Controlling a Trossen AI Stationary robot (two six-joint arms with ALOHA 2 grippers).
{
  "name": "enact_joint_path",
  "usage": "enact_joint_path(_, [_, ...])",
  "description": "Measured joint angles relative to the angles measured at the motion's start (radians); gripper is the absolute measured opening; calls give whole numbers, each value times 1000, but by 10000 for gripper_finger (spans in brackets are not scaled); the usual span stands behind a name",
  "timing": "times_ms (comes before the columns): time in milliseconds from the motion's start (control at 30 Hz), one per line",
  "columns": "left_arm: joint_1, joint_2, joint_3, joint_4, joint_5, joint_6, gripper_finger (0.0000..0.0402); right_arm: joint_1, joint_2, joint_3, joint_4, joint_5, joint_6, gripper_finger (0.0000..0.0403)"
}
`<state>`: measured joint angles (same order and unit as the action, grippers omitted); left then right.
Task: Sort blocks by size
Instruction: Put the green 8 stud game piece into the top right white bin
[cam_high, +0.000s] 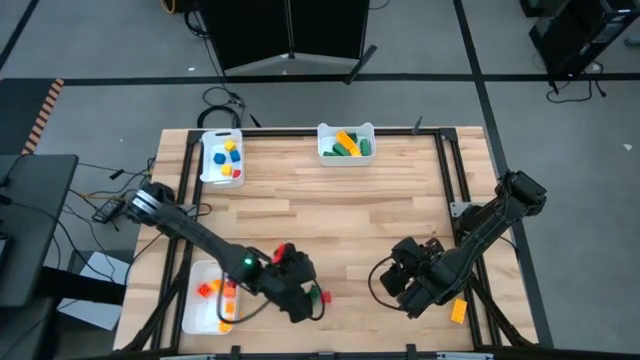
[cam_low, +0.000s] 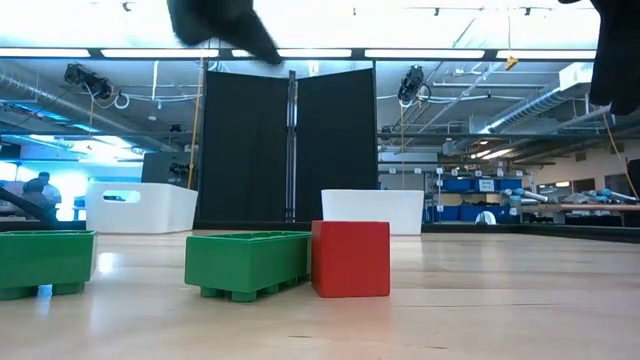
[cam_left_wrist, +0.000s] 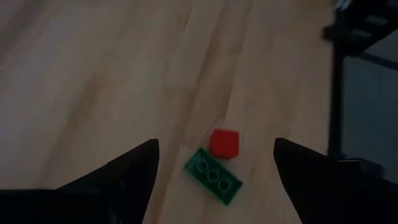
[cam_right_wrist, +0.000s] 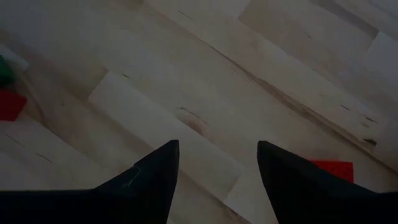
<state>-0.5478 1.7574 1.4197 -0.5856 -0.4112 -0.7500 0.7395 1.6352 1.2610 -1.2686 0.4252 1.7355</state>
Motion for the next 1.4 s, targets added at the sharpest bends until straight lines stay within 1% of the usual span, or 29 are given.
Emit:
enact_joint_path(67, [6, 43, 0, 1, 32, -68, 326, 0, 0, 0, 0, 0, 0, 229])
enact_joint_path(200, [26, 120, 0, 4, 131, -205, 326, 0, 0, 0, 2, 0, 0, 226])
enact_joint_path(333, [46, 175, 0, 1, 209, -318, 326, 0, 0, 0, 5, 0, 0, 222])
enact_joint_path(400, [51, 194, 0, 7, 243, -338, 326, 0, 0, 0, 10, 0, 0, 220])
enact_joint_path(467, [51, 207, 2, 9, 254, -357, 326, 0, 0, 0, 13, 0, 1, 218])
enact_joint_path(600, [51, 238, 23, 6, 265, -366, 326, 0, 0, 0, 15, 0, 26, 215])
enact_joint_path(867, [51, 311, 60, -8, 284, -354, 326, 0, 0, 0, 32, 0, 27, 209])
enact_joint_path(1067, [57, 321, 60, -62, 271, -376, 326, 0, 0, 0, 42, 0, 26, 208])
enact_joint_path(1267, [70, 339, 63, -61, 268, -353, 324, 0, 0, 0, 43, 0, 26, 207])
enact_joint_path(1400, [71, 342, 63, -66, 271, -312, 307, 0, 0, 0, 42, 0, 21, 203])
